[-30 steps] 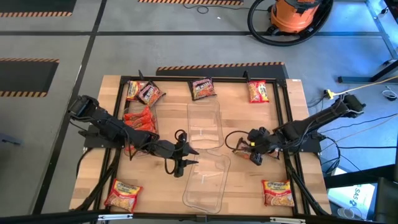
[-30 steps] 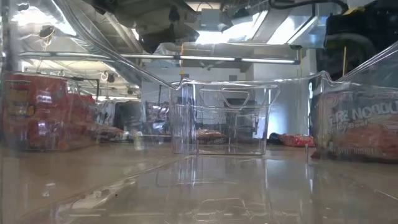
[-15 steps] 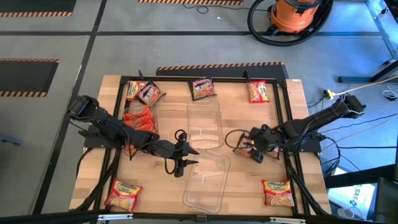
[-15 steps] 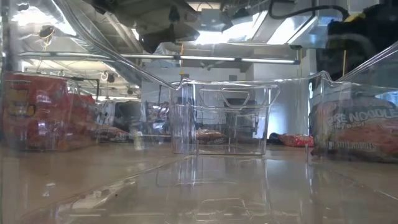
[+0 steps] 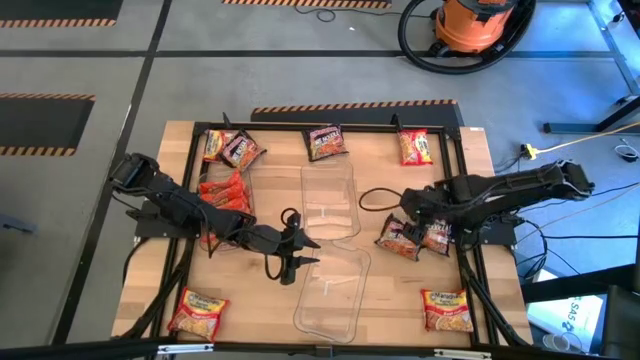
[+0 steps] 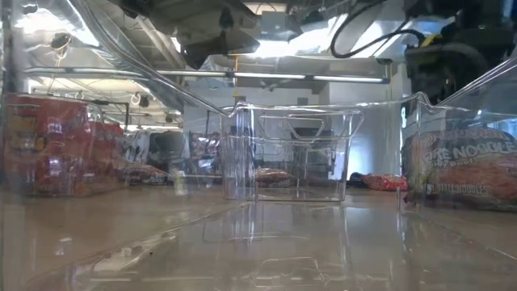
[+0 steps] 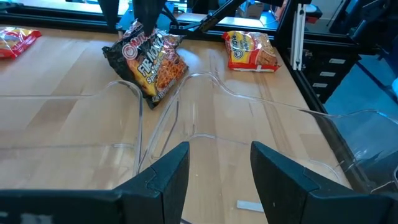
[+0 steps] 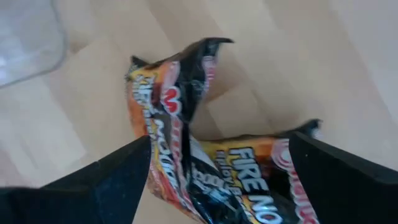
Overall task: Sort Maruchan noodles
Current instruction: Put the black noodle pack into the top right transparent bin
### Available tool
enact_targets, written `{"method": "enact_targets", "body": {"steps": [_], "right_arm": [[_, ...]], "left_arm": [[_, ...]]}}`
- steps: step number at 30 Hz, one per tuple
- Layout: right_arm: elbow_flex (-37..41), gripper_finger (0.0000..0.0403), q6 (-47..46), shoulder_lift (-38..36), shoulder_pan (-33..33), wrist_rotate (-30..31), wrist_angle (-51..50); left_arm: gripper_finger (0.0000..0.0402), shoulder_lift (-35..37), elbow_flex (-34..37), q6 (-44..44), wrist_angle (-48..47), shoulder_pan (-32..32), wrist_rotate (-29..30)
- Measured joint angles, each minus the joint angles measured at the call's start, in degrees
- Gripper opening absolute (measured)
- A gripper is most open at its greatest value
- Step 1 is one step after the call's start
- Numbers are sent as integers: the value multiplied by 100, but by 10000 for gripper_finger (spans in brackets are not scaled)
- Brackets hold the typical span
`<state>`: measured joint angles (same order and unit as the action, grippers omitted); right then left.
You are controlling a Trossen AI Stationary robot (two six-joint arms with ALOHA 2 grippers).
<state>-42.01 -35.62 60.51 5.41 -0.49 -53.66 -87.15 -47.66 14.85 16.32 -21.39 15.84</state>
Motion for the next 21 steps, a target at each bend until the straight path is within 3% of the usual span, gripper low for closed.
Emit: {"method": "enact_targets", "body": {"steps": [10,21], "right_arm": [[844,358,300,14,-352,-1400,1536],[1107,349,242,638,-352,-1862,2174]], "left_arm": [[163,2,0,2,0,0,-35],[163,1,0,0,-2,0,-44]]}}
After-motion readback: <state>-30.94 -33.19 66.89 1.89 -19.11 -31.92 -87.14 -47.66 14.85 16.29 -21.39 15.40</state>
